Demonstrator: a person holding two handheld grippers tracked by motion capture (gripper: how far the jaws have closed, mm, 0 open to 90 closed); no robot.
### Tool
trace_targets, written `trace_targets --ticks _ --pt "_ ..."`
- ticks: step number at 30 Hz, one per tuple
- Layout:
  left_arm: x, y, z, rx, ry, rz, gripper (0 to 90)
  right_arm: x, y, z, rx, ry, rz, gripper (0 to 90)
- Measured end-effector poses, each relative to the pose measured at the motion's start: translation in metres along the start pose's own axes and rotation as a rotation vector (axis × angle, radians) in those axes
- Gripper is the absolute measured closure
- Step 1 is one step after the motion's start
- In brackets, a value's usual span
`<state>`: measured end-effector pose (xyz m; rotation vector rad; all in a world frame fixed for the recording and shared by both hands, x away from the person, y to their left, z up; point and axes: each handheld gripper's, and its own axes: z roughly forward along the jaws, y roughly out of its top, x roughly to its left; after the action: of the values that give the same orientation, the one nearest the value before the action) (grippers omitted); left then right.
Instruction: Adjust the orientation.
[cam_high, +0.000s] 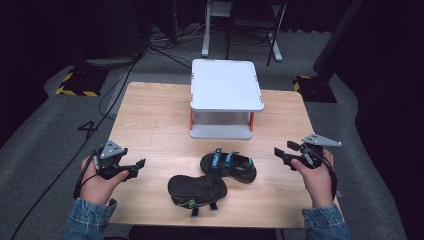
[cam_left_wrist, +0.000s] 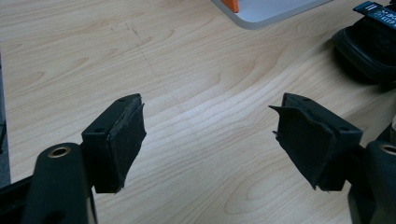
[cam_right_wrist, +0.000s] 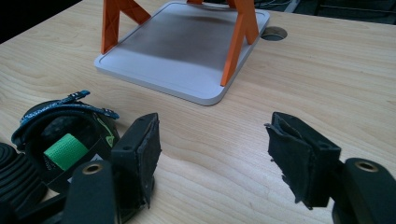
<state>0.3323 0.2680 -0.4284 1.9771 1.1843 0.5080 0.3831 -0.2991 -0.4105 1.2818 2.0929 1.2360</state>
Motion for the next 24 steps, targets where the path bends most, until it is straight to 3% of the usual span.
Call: trace_targets --ticks 15,16,17,18,19,24 --pt "-0.008 0.004 -0.002 0.000 -0.033 0.011 24.0 -0.001 0.000 -0.002 0.004 -0.008 0.008 34.8" --pt "-0.015 0.007 -0.004 -0.007 -0.064 0.021 24.0 0.000 0.000 -0.001 0.006 -0.011 0.009 34.8" --pt "-0.015 0.007 -0.004 -0.007 -0.064 0.021 24.1 0.000 0.000 -0.001 0.006 -0.011 0.009 34.8" --pt "-0.022 0.010 -0.005 -0.015 -0.099 0.036 24.1 0.000 0.000 0.000 0.011 -0.009 0.002 34.8" --pt "-0.022 0.010 -0.005 -0.015 -0.099 0.036 24.0 0.000 0.000 0.000 0.011 -0.009 0.002 34.8" --pt "-0.037 0.014 -0.001 -0.022 -0.176 0.054 24.0 0.001 -0.002 0.003 0.024 -0.004 0.002 34.8"
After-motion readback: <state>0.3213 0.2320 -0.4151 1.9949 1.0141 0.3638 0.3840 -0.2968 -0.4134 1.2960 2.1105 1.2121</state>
